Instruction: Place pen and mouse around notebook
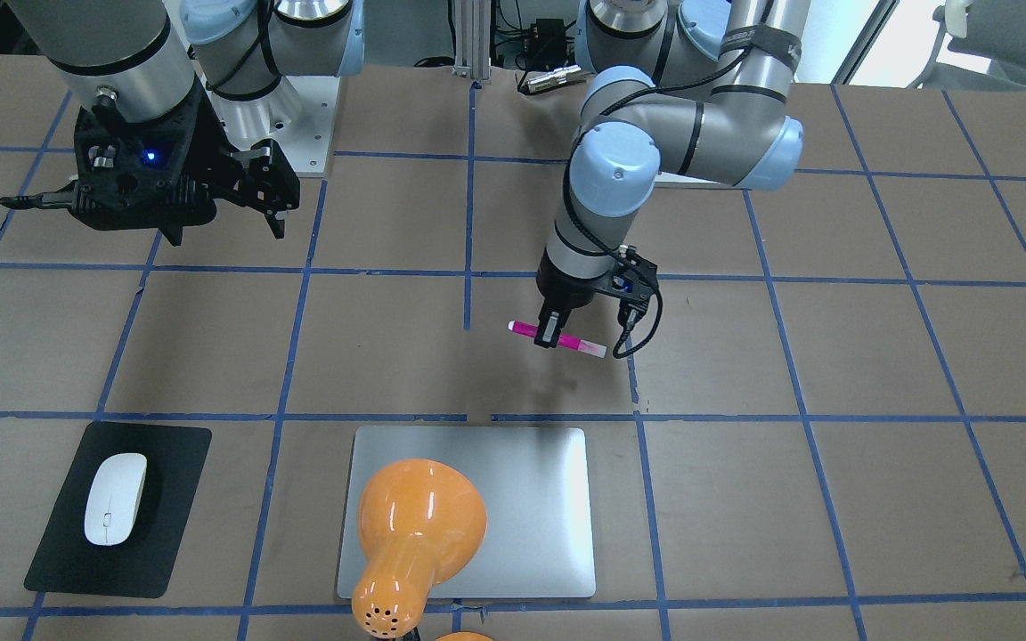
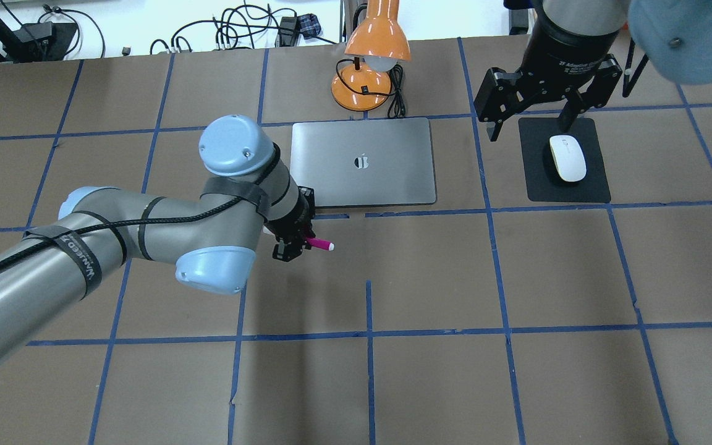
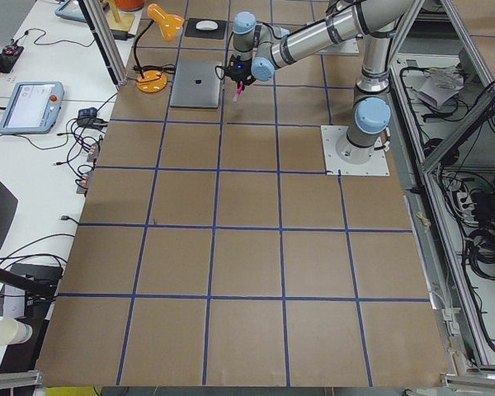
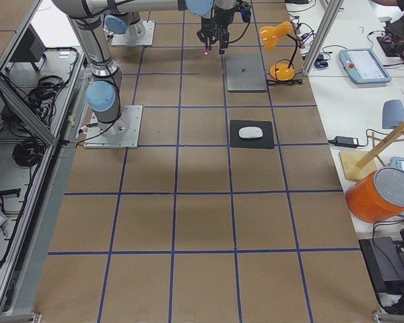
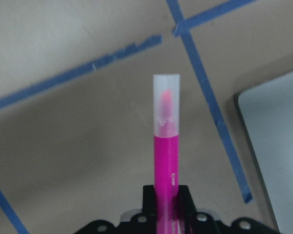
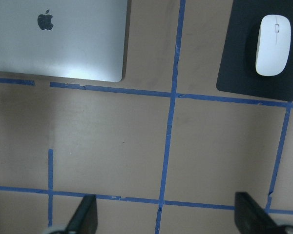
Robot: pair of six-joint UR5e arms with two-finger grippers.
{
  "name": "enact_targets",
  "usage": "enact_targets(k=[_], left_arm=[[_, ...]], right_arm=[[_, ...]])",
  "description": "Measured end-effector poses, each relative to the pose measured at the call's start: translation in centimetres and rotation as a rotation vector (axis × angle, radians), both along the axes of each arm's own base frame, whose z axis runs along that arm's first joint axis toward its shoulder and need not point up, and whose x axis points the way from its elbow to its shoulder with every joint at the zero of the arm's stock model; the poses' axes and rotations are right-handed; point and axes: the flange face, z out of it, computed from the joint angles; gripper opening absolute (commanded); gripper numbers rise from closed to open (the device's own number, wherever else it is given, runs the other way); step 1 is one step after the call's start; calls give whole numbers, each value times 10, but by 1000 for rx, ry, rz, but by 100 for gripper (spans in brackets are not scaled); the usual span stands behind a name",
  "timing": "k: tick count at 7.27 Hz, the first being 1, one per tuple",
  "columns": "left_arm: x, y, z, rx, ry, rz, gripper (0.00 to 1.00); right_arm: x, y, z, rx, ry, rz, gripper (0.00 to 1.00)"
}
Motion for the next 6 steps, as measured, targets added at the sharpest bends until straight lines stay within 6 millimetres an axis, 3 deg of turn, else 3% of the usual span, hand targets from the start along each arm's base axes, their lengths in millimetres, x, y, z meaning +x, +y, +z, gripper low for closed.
enact_targets(k=[2,3,4,5,6], left_arm=[[-56,15,-28,16,12,113,0],[-73,15,-41,29,9,146,0],[-85,13,-51,40,5,156,58],[-93,14,-55,43,0,150,100],[-93,14,-51,31,-1,138,100]], right_arm=[[-8,-3,-4,9,12,-1,100],[-11,-3,-4,11,16,-8,100],[-12,-3,-4,10,16,-13,100],[-13,-3,-3,6,16,-15,100],[-13,-3,-2,2,15,-16,100]])
